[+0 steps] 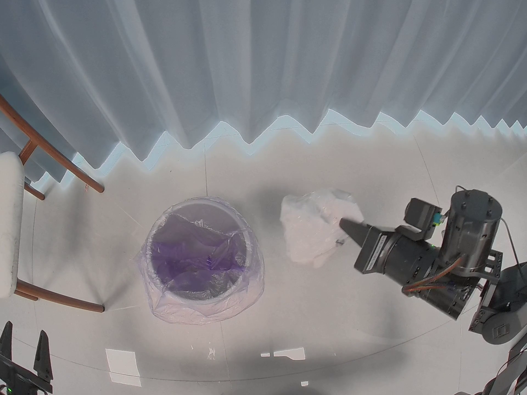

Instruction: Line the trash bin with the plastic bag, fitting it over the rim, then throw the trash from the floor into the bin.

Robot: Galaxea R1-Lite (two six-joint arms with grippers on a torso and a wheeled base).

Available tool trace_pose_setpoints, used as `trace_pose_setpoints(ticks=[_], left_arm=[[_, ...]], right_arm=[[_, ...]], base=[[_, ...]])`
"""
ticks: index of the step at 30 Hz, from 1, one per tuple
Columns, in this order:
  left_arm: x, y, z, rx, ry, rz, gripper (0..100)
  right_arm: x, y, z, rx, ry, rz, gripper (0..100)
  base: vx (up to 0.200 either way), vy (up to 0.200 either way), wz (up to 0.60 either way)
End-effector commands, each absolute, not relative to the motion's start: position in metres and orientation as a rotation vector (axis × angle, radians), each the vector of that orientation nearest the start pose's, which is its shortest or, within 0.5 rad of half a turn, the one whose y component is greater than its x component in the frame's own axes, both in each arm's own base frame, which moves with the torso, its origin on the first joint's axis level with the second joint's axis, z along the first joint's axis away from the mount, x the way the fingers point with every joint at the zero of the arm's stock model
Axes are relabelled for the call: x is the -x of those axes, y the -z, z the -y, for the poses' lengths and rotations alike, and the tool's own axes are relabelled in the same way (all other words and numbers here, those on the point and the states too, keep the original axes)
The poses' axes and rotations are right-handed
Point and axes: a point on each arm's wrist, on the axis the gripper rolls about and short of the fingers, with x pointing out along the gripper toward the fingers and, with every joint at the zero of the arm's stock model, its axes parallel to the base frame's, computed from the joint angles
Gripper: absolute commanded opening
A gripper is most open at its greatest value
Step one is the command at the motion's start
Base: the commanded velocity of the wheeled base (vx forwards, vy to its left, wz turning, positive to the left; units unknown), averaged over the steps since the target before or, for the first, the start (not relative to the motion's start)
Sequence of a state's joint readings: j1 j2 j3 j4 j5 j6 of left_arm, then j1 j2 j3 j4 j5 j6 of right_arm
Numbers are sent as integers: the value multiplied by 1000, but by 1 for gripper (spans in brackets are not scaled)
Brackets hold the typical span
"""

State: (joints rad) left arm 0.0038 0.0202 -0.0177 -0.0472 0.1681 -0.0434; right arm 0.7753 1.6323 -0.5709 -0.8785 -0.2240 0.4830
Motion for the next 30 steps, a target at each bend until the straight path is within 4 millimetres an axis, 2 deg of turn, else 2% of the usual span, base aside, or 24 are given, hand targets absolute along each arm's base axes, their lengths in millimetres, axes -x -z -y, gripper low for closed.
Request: trace_pose_setpoints(ticks=[1, 4, 6, 7, 10, 13, 17, 20, 25, 28, 30], left_arm=[[24, -80, -7, 52, -307, 53, 100], [24, -80, -8, 55, -353, 54, 100], [24, -80, -7, 44, -324, 52, 100], [24, -80, -7, 44, -318, 52, 100], [23, -80, -2, 5, -92, 46, 100], [23, -79, 0, -55, -14, 24, 100], [24, -80, -1, -27, -37, 9, 100], [24, -80, -3, 50, -148, 17, 100], [24, -79, -5, 45, -243, 24, 100], [24, -80, -4, 3, -207, 32, 100], [24, -80, -2, -6, -111, 23, 100]], right_arm=[[-200, -142, -219, -305, -578, -349, 0], [-201, -141, -231, -305, -606, -342, 0], [-202, -139, -250, -302, -642, -341, 0], [-202, -139, -250, -302, -642, -341, 0], [-209, -133, -268, -296, -655, -343, 0], [-215, -126, -277, -289, -656, -352, 0], [-225, -119, -290, -285, -657, -351, 0], [-230, -117, -297, -288, -658, -346, 0], [-237, -110, -304, -287, -651, -347, 0], [-242, -107, -312, -291, -652, -343, 0], [-246, -104, -316, -292, -653, -339, 0]], base=[[0, 0, 0], [0, 0, 0], [0, 0, 0], [0, 0, 0], [0, 0, 0], [0, 0, 0], [0, 0, 0], [0, 0, 0], [0, 0, 0], [0, 0, 0], [0, 0, 0]])
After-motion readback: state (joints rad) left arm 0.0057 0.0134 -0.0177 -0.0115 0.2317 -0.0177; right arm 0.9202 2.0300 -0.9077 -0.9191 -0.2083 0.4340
